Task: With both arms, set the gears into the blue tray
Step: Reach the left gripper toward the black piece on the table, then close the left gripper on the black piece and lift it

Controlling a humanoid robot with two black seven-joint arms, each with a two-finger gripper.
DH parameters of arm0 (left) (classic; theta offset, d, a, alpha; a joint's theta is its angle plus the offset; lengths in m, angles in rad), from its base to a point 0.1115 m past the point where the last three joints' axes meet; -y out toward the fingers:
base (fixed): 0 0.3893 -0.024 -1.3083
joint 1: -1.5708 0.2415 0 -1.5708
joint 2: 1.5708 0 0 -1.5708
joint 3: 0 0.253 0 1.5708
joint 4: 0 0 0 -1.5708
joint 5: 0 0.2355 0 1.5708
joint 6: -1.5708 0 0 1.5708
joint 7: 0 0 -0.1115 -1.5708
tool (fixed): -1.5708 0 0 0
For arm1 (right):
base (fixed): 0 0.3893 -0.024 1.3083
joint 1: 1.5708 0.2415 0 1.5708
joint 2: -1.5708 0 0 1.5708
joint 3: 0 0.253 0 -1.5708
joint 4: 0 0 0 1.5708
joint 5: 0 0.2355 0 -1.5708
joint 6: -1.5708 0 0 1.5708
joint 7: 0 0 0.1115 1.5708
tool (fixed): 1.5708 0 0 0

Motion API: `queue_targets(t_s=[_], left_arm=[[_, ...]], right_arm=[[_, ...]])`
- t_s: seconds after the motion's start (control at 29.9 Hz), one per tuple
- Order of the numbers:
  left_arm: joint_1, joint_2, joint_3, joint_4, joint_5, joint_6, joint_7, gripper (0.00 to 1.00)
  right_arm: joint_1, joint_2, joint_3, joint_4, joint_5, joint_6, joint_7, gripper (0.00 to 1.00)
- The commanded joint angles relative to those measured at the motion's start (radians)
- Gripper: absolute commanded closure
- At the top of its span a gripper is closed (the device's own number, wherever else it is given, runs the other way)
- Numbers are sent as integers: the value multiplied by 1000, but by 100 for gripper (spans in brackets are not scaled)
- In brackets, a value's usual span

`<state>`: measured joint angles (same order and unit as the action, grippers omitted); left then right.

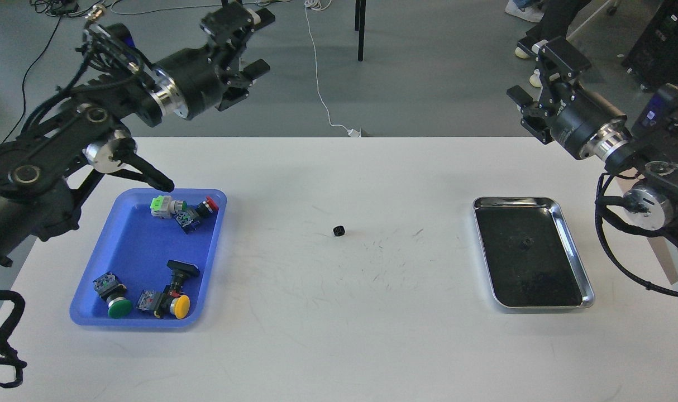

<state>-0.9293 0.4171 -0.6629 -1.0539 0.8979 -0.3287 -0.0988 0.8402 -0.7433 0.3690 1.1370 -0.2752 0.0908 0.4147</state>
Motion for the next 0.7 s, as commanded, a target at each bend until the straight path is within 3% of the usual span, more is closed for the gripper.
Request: queue_targets(t_s=[0.0,0.13,0.33,0.5,0.67], left_arm=[[18,-81,8,-3,267,2,-1,12],[33,-152,64,-3,433,39,-1,16],[20,-239,336,32,662,215,-2,16],[20,-311,492,126,913,292,-2,16],[23,-348,572,261,1075,319,-15,25]], right_arm=[[-72,-59,13,0,143,99,-5,4],[-150,-117,14,0,298,164,-7,3],[-256,-130,34,-2,335,236,16,4],[-300,-130,62,36,379,239,38,3],[-322,-136,79,82,381,264,47,3]])
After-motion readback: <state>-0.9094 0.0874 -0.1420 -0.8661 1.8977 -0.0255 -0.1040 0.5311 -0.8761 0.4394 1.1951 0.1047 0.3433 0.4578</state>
